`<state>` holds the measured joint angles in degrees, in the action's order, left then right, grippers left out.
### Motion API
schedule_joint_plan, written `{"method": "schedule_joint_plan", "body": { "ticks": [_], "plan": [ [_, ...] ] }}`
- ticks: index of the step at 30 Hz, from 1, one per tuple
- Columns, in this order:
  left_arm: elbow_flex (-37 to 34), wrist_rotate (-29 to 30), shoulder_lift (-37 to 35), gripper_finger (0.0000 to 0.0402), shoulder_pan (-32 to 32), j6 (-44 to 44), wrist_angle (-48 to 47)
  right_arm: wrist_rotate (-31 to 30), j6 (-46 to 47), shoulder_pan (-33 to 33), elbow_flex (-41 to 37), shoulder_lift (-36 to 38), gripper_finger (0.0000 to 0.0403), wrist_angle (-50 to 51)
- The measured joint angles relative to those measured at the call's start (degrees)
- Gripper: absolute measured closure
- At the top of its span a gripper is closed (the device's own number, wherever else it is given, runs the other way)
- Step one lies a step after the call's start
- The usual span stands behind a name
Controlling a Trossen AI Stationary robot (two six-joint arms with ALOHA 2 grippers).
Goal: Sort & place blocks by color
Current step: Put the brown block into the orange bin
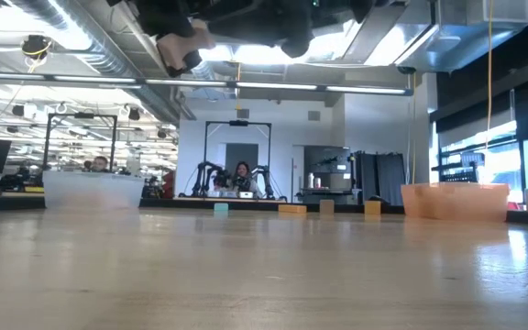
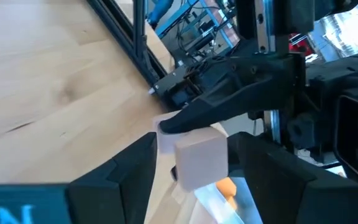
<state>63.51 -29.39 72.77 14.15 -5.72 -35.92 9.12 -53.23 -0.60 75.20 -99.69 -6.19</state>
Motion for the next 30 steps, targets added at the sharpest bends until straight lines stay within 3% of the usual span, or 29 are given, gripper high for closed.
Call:
{"method": "schedule_joint_plan", "body": {
  "ticks": [13, 22, 30],
  "plan": [
    [0.0, -0.1, 0.0, 0.0281, -2.0, -1.7, 3.2, 0.0, -2.8, 0.0, 0.0, -2.2, 0.0177, -4.4],
    [0.0, 0.0, 0.0, 0.0281, -2.3, -1.8, 3.3, 0.1, -2.8, 0.0, 0.0, -2.2, 0.0209, -5.1],
    [0.0, 0.1, 0.0, 0.0281, -2.3, -1.7, 3.7, 1.8, -2.8, 0.0, 0.0, -2.2, 0.0213, -5.2]
  ]
}}
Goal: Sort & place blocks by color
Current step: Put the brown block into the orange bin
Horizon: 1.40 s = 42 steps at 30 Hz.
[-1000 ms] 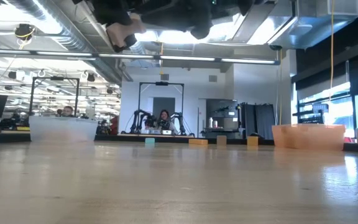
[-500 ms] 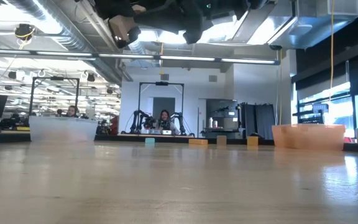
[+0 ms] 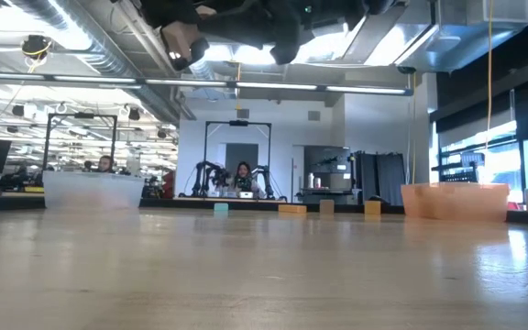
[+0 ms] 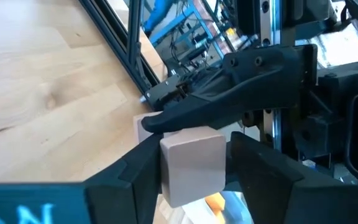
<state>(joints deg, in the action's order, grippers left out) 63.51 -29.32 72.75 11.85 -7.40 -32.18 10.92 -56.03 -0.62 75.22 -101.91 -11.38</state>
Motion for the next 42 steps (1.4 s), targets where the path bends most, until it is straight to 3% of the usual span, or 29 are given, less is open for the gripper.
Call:
{"method": "schedule_joint_plan", "body": {
  "ticks": [7, 15, 24, 32, 42],
  "plan": [
    [0.0, -0.2, 0.0, 0.0281, 0.0, 0.0, 0.3, 1.3, 0.0, 0.2, 0.0, 0.0, 0.0219, 0.0],
    [0.0, -0.3, 0.0, 0.0281, 0.0, -0.1, 0.6, 1.6, 0.0, 0.4, 0.0, 0.0, 0.0270, 0.1],
    [0.0, 1.3, 0.0, 0.0281, -0.1, -1.2, 0.4, 1.6, 0.1, 0.4, 0.0, 0.0, 0.0270, 0.2],
    [0.1, 5.3, 0.0, 0.0194, 0.0, 0.0, -3.7, -0.6, 0.4, 0.6, 0.0, 0.0, 0.0271, 0.2],
    [0.1, 14.5, 0.0, 0.0184, 0.0, 3.6, -7.9, -5.1, 0.4, 1.0, 0.0, 0.0, 0.0274, 0.3]
  ]
}}
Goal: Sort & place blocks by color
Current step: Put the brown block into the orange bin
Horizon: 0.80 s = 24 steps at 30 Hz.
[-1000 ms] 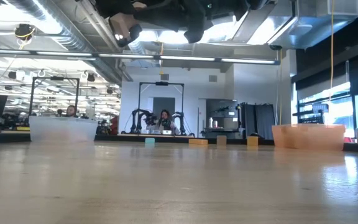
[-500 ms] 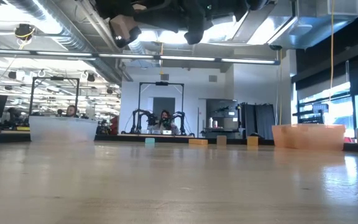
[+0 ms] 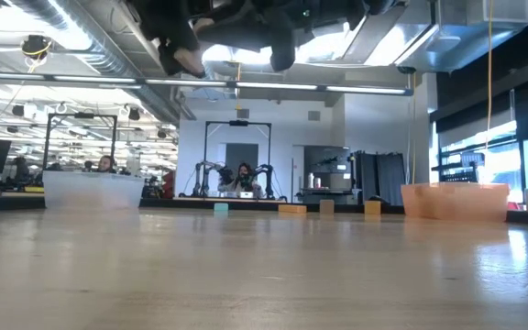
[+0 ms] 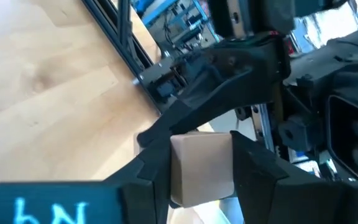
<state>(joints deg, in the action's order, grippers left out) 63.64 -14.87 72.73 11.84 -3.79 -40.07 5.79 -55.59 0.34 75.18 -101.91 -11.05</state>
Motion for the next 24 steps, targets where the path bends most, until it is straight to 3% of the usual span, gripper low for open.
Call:
{"method": "schedule_joint_plan", "body": {
  "ticks": [5, 14, 24],
  "plan": [
    [0.0, 4.4, 0.0, 0.0183, 0.0, 1.2, 0.0, -3.7, 2.9, 0.0, 0.0, 0.0, 0.0279, 0.1],
    [-0.3, -2.7, 0.2, 0.0183, 0.0, 1.2, -0.6, -8.0, 4.6, 0.3, 0.0, 0.1, 0.0306, 2.4],
    [-0.2, -2.2, 0.1, 0.0183, 0.0, 2.5, -0.2, -8.6, 7.5, 0.2, 0.0, 0.1, 0.0399, 3.7]
  ]
}}
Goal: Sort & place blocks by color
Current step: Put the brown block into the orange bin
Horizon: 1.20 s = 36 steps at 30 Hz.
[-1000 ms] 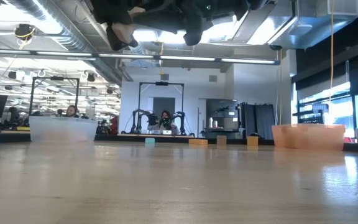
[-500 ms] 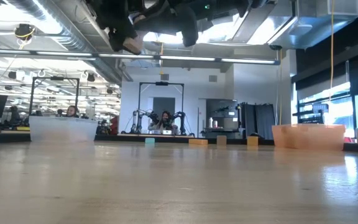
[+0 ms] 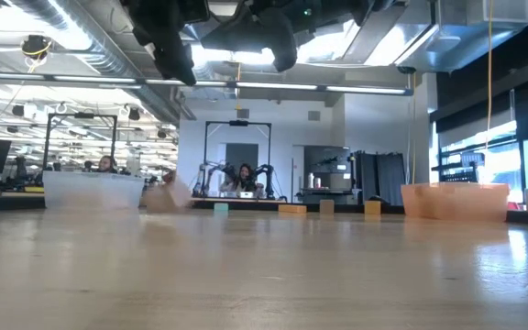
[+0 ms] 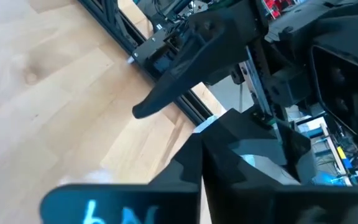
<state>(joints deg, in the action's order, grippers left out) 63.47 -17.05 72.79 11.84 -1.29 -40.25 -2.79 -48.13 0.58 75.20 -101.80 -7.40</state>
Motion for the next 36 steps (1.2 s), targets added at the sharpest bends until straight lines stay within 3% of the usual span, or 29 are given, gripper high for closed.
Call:
{"method": "schedule_joint_plan", "body": {
  "ticks": [4, 8, 16, 24, 30, 36],
  "plan": [
    [0.0, 1.0, 0.0, 0.0182, 0.0, 0.0, -0.3, -0.1, -0.1, 0.0, 0.0, 0.0, 0.0393, 0.0],
    [0.0, 6.4, -0.8, 0.0182, 0.0, -1.8, -3.4, -0.2, 1.5, 0.0, 0.0, 0.0, 0.0396, 0.1],
    [0.0, 18.9, -4.9, 0.0182, 0.0, -11.9, -21.8, -0.2, 14.7, -0.4, 0.0, 0.0, 0.0398, 3.4],
    [0.0, 20.4, -9.4, 0.0182, -0.2, -24.3, -35.1, 2.1, 30.3, -2.1, 0.1, -1.3, 0.0399, 3.8],
    [0.1, 21.9, -12.8, 0.0182, -1.7, -27.5, -35.5, 8.1, 39.3, -4.2, 0.7, -4.4, 0.0394, 3.6],
    [0.1, 22.6, -14.6, 0.0182, -2.2, -30.4, -35.2, 10.6, 40.1, -4.3, 8.3, -10.1, 0.0369, 3.3]
  ]
}}
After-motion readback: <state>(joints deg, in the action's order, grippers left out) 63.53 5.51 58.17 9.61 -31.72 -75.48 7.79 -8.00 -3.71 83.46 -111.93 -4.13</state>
